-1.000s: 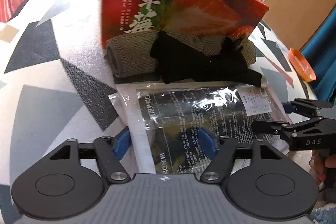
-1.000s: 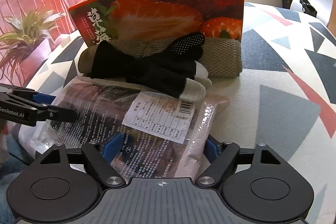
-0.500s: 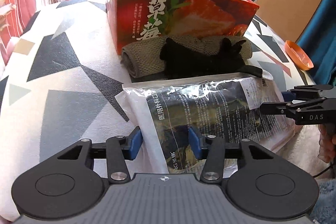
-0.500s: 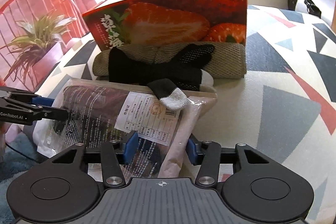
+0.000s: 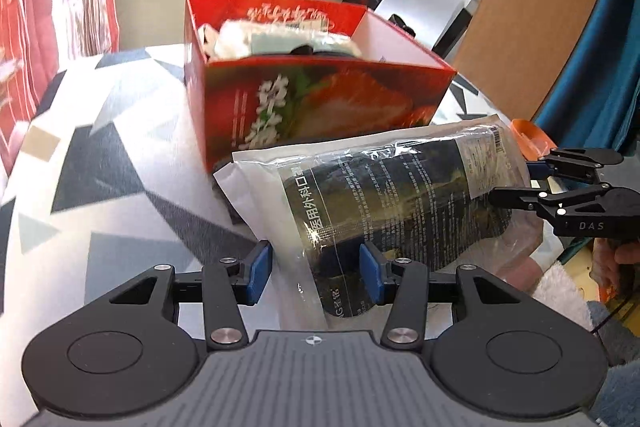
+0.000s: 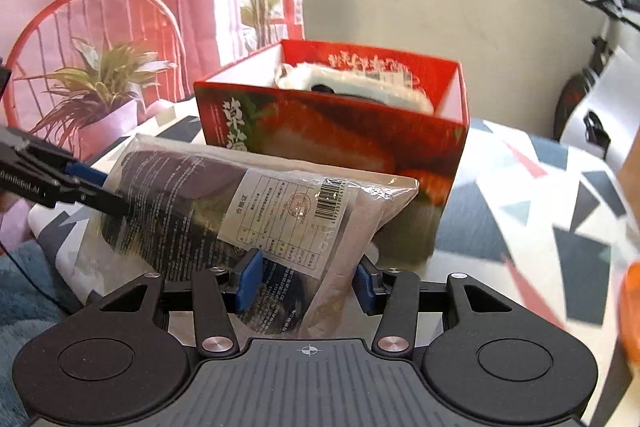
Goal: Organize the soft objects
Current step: 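Lift the plastic bag with both grippers and carry it over the box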
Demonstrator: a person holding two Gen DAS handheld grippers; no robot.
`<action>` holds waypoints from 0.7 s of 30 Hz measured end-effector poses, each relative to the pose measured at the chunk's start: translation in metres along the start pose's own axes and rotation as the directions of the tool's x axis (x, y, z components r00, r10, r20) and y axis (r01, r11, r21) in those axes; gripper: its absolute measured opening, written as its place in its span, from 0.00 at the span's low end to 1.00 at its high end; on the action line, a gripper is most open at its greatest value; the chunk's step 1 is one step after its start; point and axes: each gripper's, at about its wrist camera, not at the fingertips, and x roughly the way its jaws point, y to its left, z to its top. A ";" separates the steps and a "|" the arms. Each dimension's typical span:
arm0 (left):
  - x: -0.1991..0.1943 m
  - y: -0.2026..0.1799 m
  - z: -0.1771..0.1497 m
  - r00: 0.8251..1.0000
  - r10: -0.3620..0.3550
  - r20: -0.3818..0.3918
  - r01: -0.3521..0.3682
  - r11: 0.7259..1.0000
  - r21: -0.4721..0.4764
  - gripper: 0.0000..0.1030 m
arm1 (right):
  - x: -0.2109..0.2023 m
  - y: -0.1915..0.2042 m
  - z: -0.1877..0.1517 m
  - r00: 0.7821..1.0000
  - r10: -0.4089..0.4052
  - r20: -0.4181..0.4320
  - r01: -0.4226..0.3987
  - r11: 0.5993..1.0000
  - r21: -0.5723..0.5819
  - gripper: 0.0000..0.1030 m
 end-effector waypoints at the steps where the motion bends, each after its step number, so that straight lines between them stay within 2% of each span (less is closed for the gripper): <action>1: -0.001 -0.001 0.002 1.000 0.001 0.006 -0.001 1.000 0.001 0.49 | 0.000 -0.002 0.002 1.000 -0.001 -0.002 0.001 1.000 -0.023 0.40; 8: -0.002 -0.009 0.020 0.999 0.009 0.051 -0.010 1.000 0.026 0.49 | -0.004 -0.003 0.025 1.000 -0.022 0.000 0.021 0.983 -0.181 0.36; 11: -0.006 -0.006 0.034 0.996 0.012 0.083 -0.013 1.000 0.016 0.49 | -0.005 -0.007 0.041 0.999 -0.034 0.009 0.035 0.973 -0.230 0.29; 15: -0.014 -0.004 0.058 0.989 0.026 0.146 -0.022 0.999 -0.024 0.49 | -0.010 -0.011 0.062 0.994 -0.067 0.087 0.090 0.951 -0.297 0.26; 21: -0.014 -0.002 0.098 0.968 0.063 0.243 -0.040 0.994 -0.101 0.49 | -0.004 -0.018 0.091 0.971 -0.121 0.207 0.192 0.908 -0.371 0.26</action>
